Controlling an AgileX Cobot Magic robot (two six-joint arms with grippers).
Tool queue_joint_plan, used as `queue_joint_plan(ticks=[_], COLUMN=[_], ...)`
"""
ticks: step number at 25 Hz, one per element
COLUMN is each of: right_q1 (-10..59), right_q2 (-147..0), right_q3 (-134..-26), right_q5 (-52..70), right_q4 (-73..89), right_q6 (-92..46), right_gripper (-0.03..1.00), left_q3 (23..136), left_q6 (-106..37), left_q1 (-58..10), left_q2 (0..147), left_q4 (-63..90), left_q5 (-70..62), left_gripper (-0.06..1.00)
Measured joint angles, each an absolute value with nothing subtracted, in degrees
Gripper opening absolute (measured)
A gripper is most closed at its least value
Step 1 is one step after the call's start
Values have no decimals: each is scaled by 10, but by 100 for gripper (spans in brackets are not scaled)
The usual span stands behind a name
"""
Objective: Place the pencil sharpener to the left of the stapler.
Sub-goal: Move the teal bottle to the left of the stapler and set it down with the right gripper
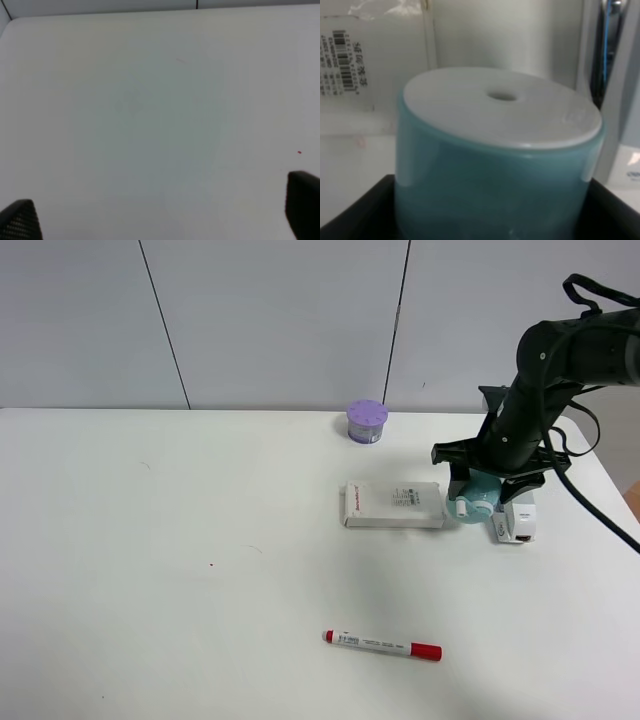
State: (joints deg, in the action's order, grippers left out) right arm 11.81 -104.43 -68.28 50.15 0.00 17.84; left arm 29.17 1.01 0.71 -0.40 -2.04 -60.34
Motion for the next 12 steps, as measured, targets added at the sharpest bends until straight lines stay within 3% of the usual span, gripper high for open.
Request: queue_joint_plan(ticks=[12], right_q1=[96], right_q2=[-1048], right_q3=[-683], right_q5=[491], right_q4=[0], right_q6=[182], right_gripper=[64], left_q3=[292], left_q6=[10], left_q1=[7], left_q2=[-4], left_q4=[-20], left_q5=[-603], left_gripper=[99])
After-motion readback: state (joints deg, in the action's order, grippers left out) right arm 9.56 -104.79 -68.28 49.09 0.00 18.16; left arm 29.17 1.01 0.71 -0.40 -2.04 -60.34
